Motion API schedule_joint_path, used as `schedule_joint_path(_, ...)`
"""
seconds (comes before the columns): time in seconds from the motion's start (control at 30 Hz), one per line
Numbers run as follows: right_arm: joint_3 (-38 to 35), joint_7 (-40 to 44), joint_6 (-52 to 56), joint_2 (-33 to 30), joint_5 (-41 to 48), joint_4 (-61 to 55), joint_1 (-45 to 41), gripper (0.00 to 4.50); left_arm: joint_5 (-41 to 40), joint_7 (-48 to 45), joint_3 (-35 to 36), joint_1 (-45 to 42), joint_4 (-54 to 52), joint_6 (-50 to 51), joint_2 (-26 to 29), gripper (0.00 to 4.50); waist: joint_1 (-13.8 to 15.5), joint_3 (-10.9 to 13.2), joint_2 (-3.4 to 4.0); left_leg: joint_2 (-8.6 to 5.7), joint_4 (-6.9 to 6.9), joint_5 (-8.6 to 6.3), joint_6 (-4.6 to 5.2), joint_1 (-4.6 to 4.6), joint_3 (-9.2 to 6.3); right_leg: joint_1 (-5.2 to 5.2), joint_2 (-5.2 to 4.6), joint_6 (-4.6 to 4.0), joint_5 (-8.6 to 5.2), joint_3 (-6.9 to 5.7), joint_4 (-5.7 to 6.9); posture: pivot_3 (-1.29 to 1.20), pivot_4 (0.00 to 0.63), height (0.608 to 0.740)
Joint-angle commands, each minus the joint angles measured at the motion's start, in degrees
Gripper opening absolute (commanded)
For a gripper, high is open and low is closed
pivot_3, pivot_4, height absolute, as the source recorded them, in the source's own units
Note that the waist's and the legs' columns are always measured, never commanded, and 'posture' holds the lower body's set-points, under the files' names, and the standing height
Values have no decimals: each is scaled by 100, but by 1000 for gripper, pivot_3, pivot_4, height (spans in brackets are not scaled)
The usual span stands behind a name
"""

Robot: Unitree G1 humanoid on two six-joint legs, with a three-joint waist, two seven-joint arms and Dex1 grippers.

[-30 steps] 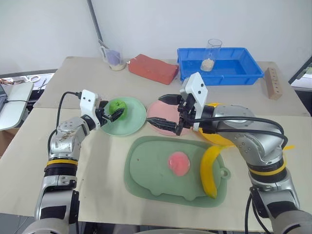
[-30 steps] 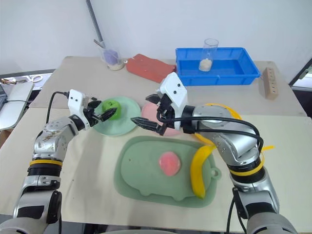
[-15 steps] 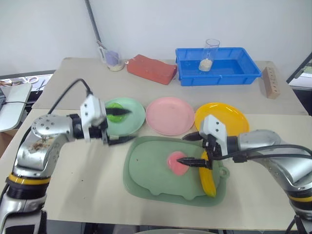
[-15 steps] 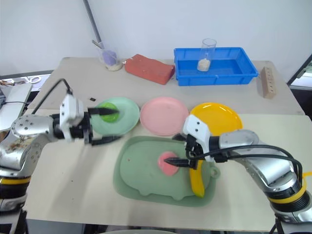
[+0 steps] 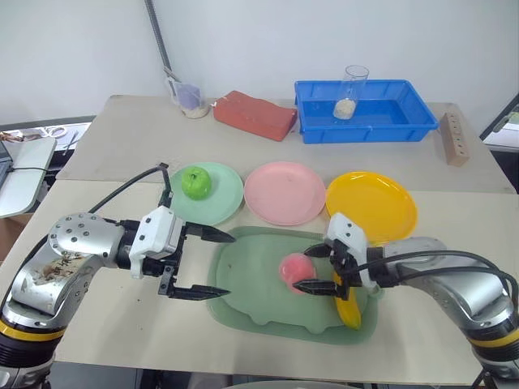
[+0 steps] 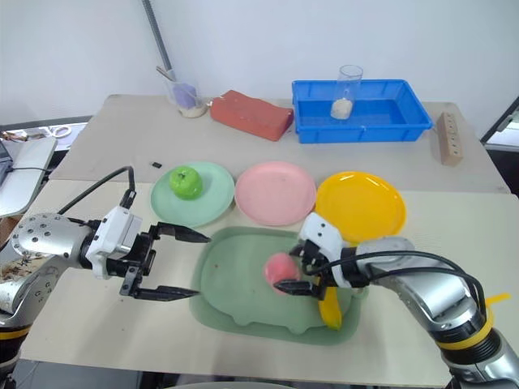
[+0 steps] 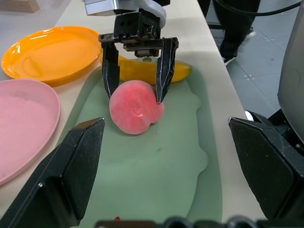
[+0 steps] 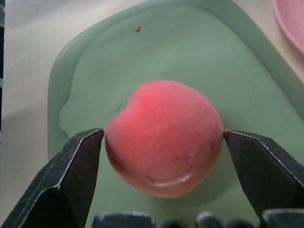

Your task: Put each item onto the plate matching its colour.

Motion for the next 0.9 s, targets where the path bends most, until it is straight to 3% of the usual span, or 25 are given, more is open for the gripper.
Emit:
schedule_joint_path(0.03,40,-44,-35,82,-72,-15,-57,4090,-71,37,201,69,-219,-83,80,4500,1,0,0,0,0,0,0,0,0,0,0,0,0,0,0,0,150,740)
schedule_joint_path(0.17,63,20,-97,91,-162,15,-144,2949,-95,159,244,180,-311,-38,55,4500,-1,0,0,0,0,0,1,-1,1,-2,0,0,0,1,0,0,150,740)
schedule_joint_path(0.2,53,51,-110,85,-164,9,-163,2865,-89,185,244,203,-325,-40,47,4500,-1,0,0,0,0,-1,1,-1,1,-3,0,0,0,1,0,0,150,740)
schedule_joint_path(0.43,-569,72,-41,422,278,232,-809,2827,-122,985,364,-32,28,288,-218,4500,2,3,-4,0,0,-1,1,-2,1,-4,0,0,0,1,1,0,150,740)
schedule_joint_path(0.67,-514,-1185,-998,1669,-983,2724,-2346,2827,-68,2715,503,-403,332,883,-1243,4500,-1,-5,6,-2,4,0,3,-1,-2,-2,4,2,1,1,5,0,150,740)
schedule_joint_path(0.8,-564,-1627,-1636,2436,-1517,4568,-3094,2827,39,3163,452,-163,72,910,-1523,4500,-19,-6,8,-3,2,-2,6,-2,-1,18,6,-1,6,7,15,0,150,740)
schedule_joint_path(0.9,-533,-1526,-2007,2677,-1777,5591,-3417,2827,37,3380,494,-41,-83,949,-1559,4500,-3,-6,11,-1,1,-1,6,-2,-3,18,11,-1,6,6,19,0,150,740)
